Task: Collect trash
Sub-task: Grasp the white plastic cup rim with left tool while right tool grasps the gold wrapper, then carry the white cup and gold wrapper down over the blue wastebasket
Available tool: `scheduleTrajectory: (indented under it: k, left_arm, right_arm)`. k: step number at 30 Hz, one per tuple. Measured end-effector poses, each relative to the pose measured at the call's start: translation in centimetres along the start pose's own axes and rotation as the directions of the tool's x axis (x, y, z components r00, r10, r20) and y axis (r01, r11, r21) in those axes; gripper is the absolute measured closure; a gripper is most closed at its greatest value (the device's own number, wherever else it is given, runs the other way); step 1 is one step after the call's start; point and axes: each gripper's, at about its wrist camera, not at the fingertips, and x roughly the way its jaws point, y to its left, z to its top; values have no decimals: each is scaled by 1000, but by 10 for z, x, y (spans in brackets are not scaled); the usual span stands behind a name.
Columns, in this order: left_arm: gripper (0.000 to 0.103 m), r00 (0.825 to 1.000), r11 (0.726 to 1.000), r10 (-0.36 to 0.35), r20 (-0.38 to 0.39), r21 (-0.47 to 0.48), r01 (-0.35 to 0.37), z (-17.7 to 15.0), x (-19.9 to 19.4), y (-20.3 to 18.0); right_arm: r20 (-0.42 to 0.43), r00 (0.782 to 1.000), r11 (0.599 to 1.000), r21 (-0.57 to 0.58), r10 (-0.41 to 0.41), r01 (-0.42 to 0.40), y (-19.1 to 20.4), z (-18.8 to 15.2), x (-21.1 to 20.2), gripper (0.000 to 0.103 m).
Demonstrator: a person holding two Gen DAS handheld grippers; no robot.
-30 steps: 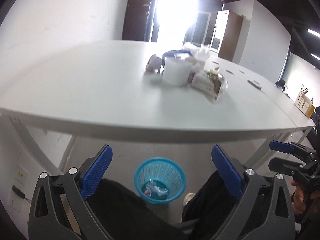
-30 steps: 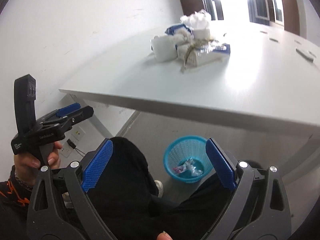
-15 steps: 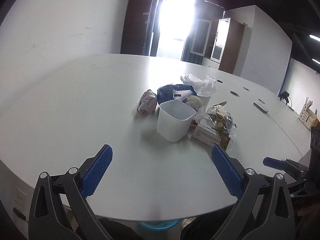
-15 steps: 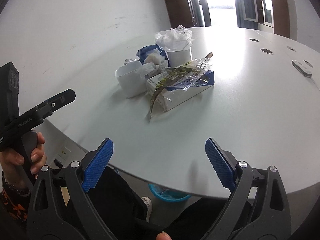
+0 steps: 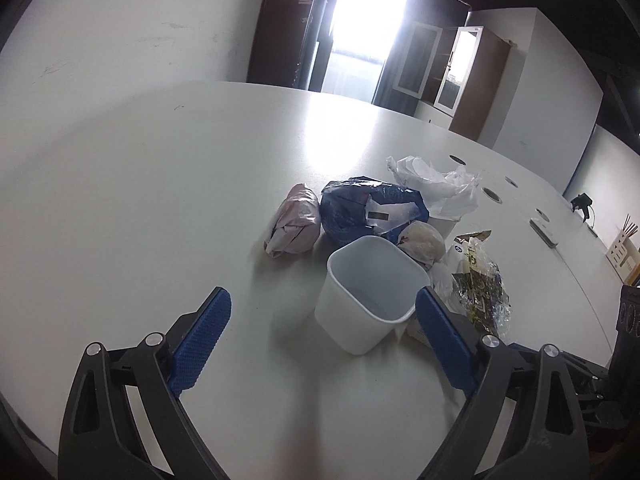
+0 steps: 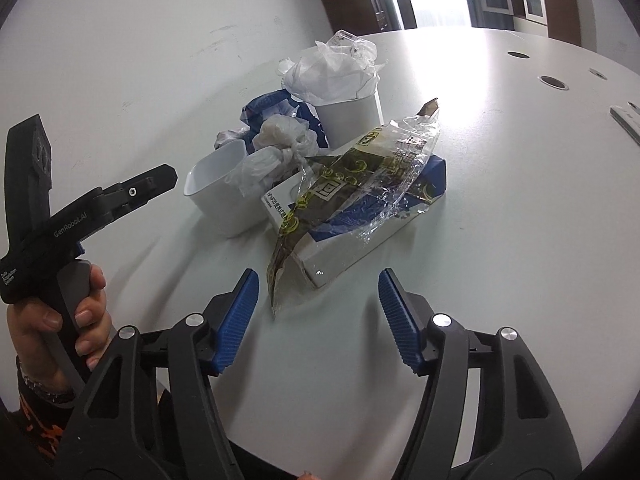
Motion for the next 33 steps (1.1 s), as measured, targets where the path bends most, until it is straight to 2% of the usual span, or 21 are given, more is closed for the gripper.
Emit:
scheduleTrajectory:
  k: [2, 6, 7, 8, 9, 11, 13, 19, 23, 33]
  left_arm:
    - [12, 1000, 1000, 1, -8, -3, -1, 8, 7, 2]
    - [22, 997, 1000, -21, -76, -8, 20, 18, 28, 4]
    - [28, 995, 1000, -26, -95, 3, 26, 17, 34, 1]
    - [42, 994, 1000, -27, -106, 10, 28, 17, 38, -1]
    - [50, 993, 1000, -20, -115, 14, 22, 15, 40, -2]
    - [83, 992, 1000, -26, -127, -1, 26, 11, 42, 0]
    - [94, 992, 1000, -26, -125, 5, 26, 8, 40, 0]
    - [96, 999, 999, -17, -34, -30, 16, -4, 2, 8]
    - [96, 999, 997, -51, -6, -65, 51, -21, -26, 11]
    - [96, 995, 993, -90, 43, -74, 93, -72, -84, 1]
  right_arm:
    - [-2, 1000, 1000, 6, 9, -9, 0, 3, 3, 53]
    - [-5, 1000, 1000, -23, 2, -3, 4, 7, 3, 72]
    - [-9, 1000, 1000, -30, 6, -6, 5, 7, 3, 78]
    - [-10, 1000, 999, -35, 10, -10, 6, 6, 3, 81]
    - [-7, 1000, 999, -43, 8, -8, 8, 6, 1, 88]
    - [4, 1000, 998, -56, 1, -1, 9, 5, -3, 97]
    - [16, 1000, 998, -65, 2, -1, 10, 2, -7, 100]
    - [93, 996, 996, -91, 11, -3, 13, -10, -42, 101]
    - [119, 992, 994, -112, 33, -20, 18, -26, -64, 101]
    - [108, 990, 977, -199, 95, -72, 50, -83, -102, 101]
